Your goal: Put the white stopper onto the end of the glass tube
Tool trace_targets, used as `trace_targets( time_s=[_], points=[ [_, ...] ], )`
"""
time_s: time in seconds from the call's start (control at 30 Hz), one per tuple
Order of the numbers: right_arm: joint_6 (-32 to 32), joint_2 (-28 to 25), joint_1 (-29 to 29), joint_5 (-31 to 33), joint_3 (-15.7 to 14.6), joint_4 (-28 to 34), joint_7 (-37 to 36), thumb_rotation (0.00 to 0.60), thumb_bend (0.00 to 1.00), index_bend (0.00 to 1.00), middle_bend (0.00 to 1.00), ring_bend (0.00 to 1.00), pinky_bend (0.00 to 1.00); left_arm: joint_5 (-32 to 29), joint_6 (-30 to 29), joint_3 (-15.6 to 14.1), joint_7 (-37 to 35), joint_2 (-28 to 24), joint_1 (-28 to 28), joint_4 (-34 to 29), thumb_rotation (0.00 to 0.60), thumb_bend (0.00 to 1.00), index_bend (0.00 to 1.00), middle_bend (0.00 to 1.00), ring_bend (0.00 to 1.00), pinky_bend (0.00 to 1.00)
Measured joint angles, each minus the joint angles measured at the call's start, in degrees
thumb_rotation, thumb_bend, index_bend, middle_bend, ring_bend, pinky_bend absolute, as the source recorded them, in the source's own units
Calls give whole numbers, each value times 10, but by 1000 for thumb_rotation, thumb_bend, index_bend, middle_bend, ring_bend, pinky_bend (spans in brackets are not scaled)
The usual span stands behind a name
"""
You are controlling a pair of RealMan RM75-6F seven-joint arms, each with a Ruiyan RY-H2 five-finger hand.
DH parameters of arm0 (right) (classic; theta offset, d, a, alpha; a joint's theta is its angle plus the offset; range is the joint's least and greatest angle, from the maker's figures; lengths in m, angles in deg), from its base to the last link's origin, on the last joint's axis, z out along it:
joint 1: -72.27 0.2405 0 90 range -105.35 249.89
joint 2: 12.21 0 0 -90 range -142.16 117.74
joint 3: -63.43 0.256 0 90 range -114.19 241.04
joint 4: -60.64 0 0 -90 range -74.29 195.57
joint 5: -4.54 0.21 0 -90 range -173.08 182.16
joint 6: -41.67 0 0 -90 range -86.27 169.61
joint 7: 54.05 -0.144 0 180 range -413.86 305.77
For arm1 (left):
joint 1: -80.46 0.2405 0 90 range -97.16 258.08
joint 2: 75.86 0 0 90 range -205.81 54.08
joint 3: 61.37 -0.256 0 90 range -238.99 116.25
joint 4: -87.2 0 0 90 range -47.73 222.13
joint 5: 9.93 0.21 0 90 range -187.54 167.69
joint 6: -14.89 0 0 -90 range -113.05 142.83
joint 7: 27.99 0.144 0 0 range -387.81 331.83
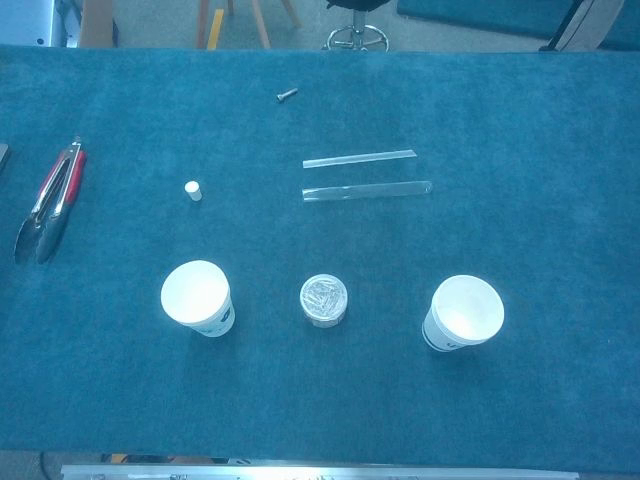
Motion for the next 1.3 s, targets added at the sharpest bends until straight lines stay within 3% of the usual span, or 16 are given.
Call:
trace_targets(
  time_s=[0.7,1.0,1.3],
  points=[
    [4,-5,-2,-5,1,4,-2,600,249,245,72,0,136,10,17,-3,-6,-9,-8,-3,600,321,203,97,0,59],
    [-25,-3,19,21,19,3,-15,600,249,245,72,0,136,21,68,-5,-18,-46,-37,-29,600,321,221,107,0,59],
    [-57,-7,49,20,31,13,-16,600,249,246,72,0,136,22,119,6,-22,-50,-82,-38,600,321,258,131,0,59]
  ],
)
